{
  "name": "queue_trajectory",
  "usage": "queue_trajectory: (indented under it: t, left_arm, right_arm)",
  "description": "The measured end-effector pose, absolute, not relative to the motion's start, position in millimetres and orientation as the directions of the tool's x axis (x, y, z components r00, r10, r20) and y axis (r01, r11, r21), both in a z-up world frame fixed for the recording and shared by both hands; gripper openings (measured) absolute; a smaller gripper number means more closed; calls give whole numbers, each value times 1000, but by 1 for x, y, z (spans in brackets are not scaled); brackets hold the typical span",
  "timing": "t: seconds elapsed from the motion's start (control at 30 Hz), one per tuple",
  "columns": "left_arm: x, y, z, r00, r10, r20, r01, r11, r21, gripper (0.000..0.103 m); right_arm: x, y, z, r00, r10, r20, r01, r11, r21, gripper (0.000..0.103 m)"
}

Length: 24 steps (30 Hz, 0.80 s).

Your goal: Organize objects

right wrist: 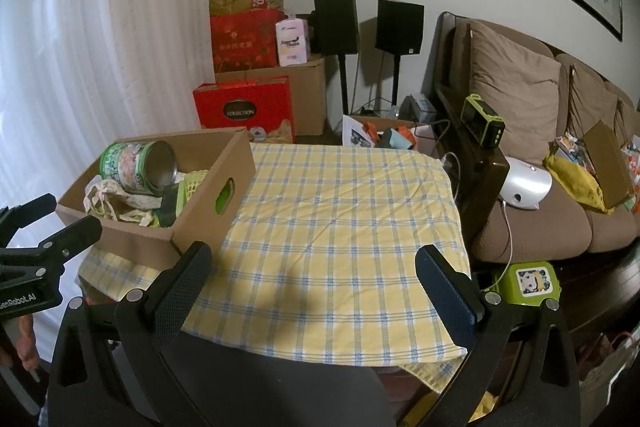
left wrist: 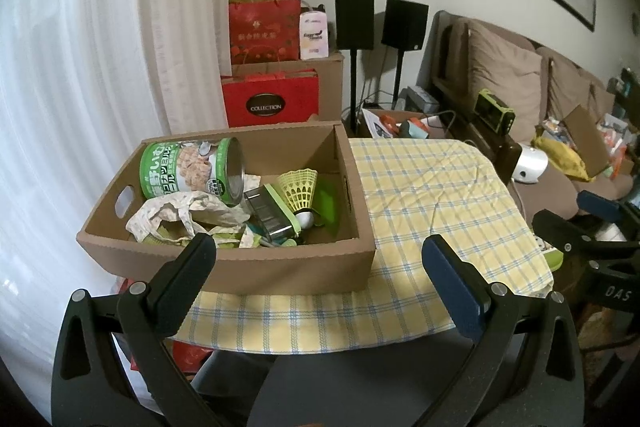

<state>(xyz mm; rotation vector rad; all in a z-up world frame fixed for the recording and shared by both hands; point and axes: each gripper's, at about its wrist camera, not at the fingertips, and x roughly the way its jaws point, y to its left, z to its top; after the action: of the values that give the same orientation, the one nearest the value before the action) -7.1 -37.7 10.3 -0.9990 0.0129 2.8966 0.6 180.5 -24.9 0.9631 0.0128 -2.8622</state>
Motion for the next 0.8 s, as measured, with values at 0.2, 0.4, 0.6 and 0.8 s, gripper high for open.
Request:
queue_trajectory:
  t: [0.2, 0.4, 0.6, 0.8]
  left_arm:
    - [-6, -37, 8, -785, 67, -616, -70, -997, -19, 103]
    - [-6, -37, 8, -784, 68, -617, -71, -997, -19, 103]
    - [-6, -37, 8, -784, 68, -617, -70, -997, -20, 103]
    - [-6, -37, 8, -784, 66, -617, -69, -997, -19, 103]
  right_arm:
    - [1, 181, -25, -789, -113, -603, 118, -993, 30, 102]
    - [1, 180, -25, -789, -112, -604, 119, -992, 29, 102]
    - [1, 180, -25, -789, -113, -604, 118, -993, 31, 102]
    - [1, 180, -25, -788, -114, -604, 119, -992, 32, 102]
